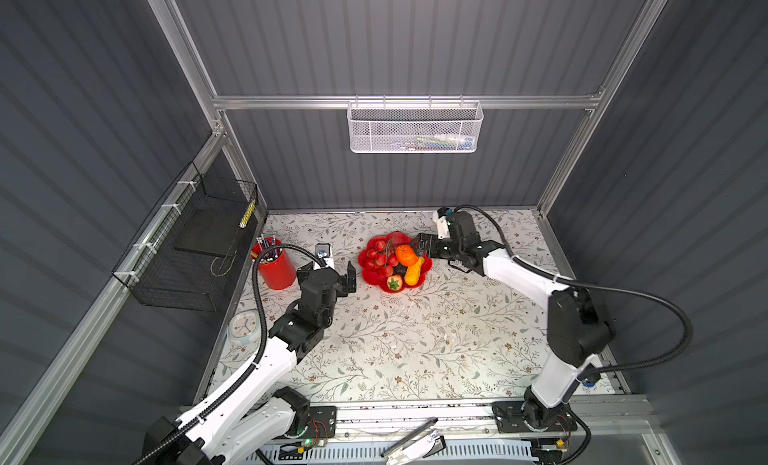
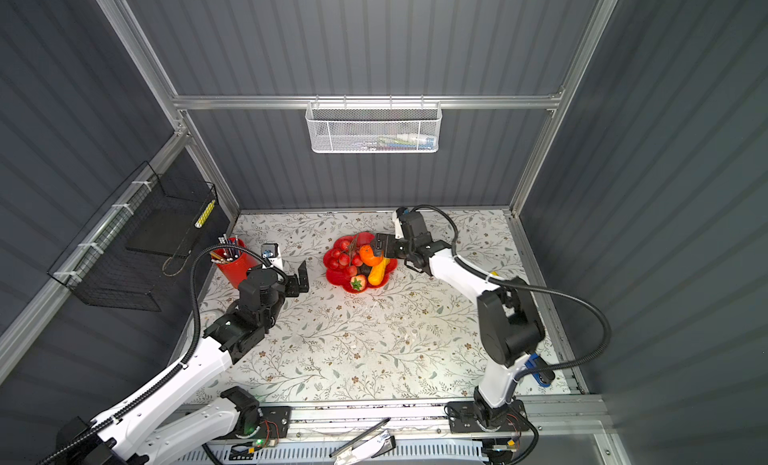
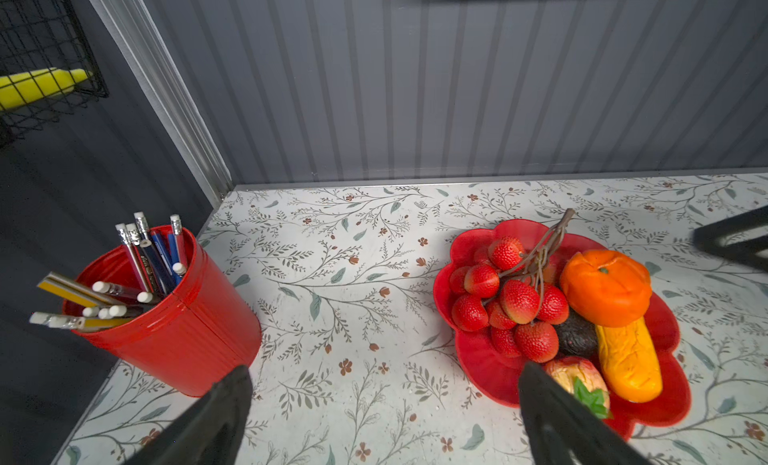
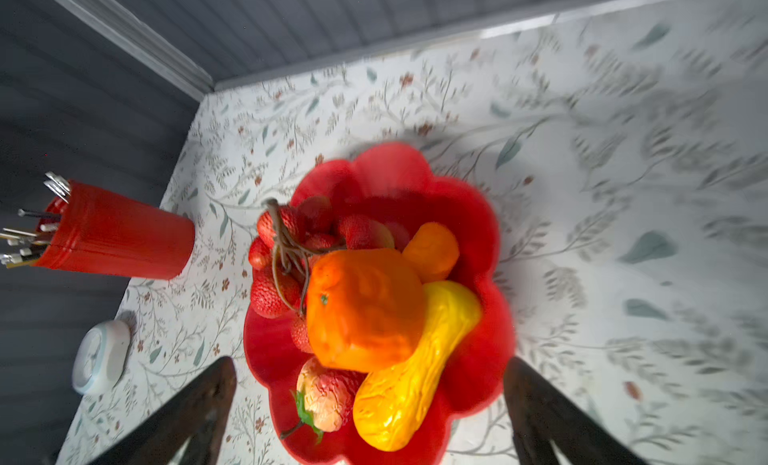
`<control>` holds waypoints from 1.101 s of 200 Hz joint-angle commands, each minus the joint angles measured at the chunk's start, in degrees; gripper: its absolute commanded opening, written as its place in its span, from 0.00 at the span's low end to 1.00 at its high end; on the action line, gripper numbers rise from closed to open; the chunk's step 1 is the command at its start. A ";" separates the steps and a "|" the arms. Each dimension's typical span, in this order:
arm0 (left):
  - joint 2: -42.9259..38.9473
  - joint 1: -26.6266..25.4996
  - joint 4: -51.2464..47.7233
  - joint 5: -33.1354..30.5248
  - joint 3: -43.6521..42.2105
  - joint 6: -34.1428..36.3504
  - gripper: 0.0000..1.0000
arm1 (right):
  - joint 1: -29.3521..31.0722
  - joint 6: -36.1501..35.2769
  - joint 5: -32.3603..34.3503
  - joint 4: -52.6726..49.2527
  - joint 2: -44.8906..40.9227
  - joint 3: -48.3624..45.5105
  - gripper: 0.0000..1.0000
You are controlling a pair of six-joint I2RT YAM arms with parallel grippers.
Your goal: Place and organize the fake fruits in the fruit bowl
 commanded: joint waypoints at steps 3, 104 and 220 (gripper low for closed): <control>3.02 0.37 6.42 -4.65 -2.89 4.67 1.00 | -0.63 -10.19 10.70 6.81 -11.38 -10.47 0.99; 29.41 22.74 44.43 3.50 -15.94 9.22 1.00 | -21.67 -19.17 28.11 33.67 -36.30 -52.56 0.99; 43.47 26.82 52.62 13.73 -12.16 5.96 1.00 | -27.07 -22.32 15.39 63.32 -12.00 -55.16 0.99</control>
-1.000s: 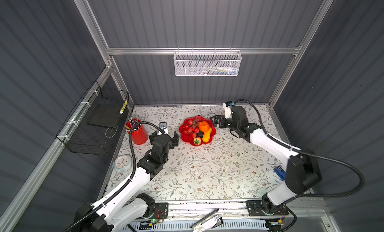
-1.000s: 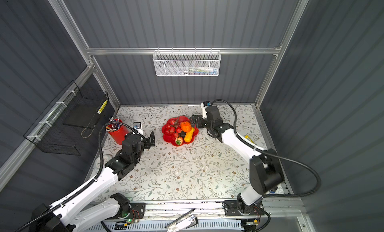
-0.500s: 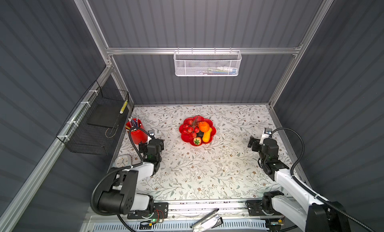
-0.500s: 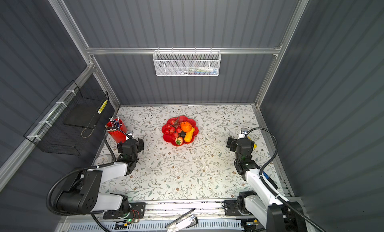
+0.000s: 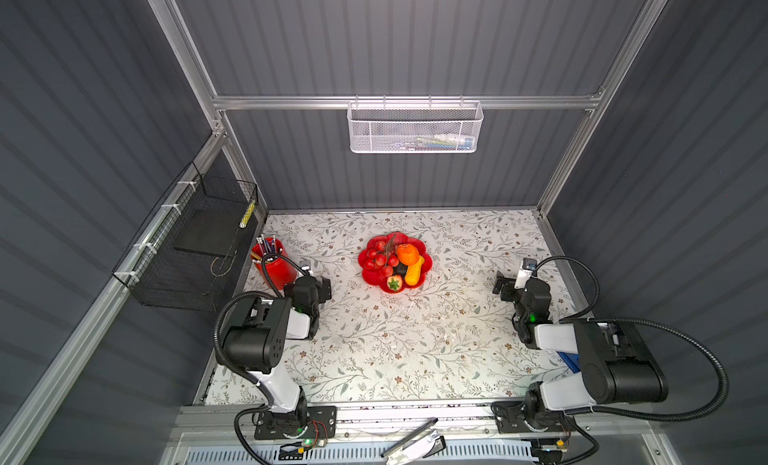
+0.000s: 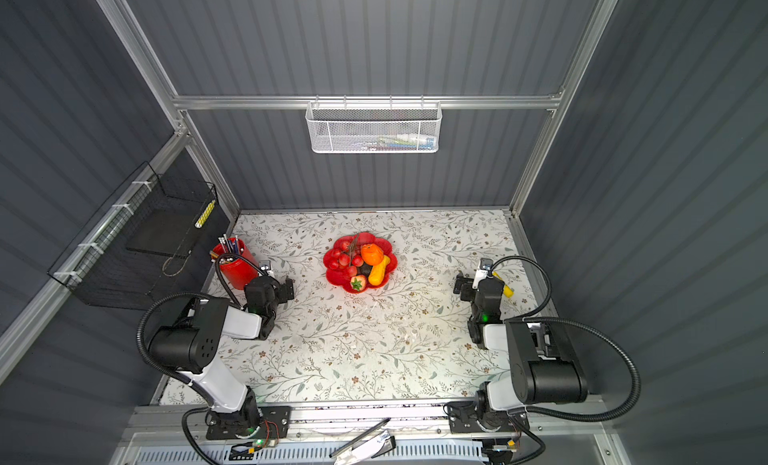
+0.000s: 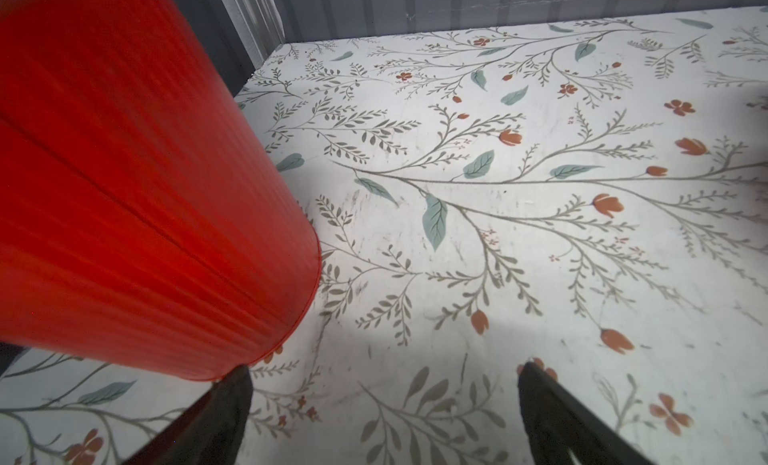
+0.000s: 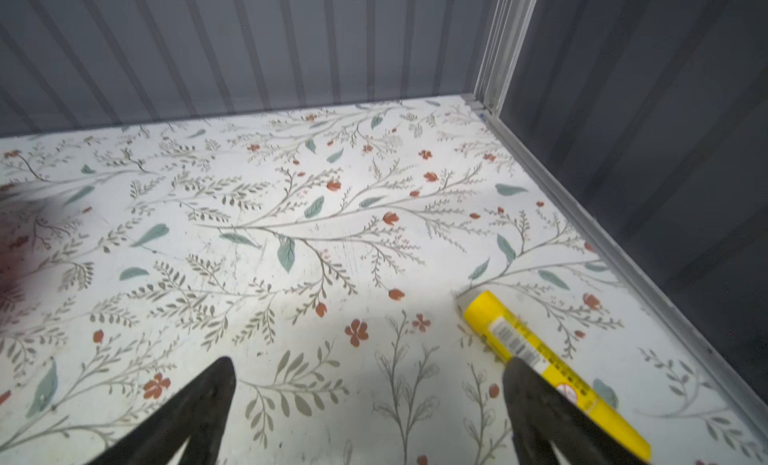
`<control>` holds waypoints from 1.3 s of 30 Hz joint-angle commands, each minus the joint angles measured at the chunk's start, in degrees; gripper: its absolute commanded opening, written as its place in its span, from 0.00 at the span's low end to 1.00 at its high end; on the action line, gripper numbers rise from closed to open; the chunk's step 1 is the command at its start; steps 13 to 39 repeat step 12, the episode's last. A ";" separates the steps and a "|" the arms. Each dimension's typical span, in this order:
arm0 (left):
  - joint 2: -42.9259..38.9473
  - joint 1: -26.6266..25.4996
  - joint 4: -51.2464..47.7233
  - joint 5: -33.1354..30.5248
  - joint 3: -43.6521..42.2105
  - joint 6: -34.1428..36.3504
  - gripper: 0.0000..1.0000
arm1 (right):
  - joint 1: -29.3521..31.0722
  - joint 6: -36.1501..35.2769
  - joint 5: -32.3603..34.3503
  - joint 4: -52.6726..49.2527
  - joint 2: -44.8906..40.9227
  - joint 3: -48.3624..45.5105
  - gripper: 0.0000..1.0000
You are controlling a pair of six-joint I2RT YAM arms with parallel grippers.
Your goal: Place and organize the fake fruits in the fruit bowl
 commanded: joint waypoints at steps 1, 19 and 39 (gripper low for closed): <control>0.18 0.44 2.70 0.71 0.93 -1.09 1.00 | -0.19 -0.77 -0.77 4.29 -0.26 -0.40 0.99; 0.17 0.44 2.61 0.53 0.85 -1.13 1.00 | -1.35 -1.26 -6.11 2.98 -0.35 0.17 0.99; 0.17 0.44 2.61 0.53 0.85 -1.13 1.00 | -1.35 -1.26 -6.11 2.98 -0.35 0.17 0.99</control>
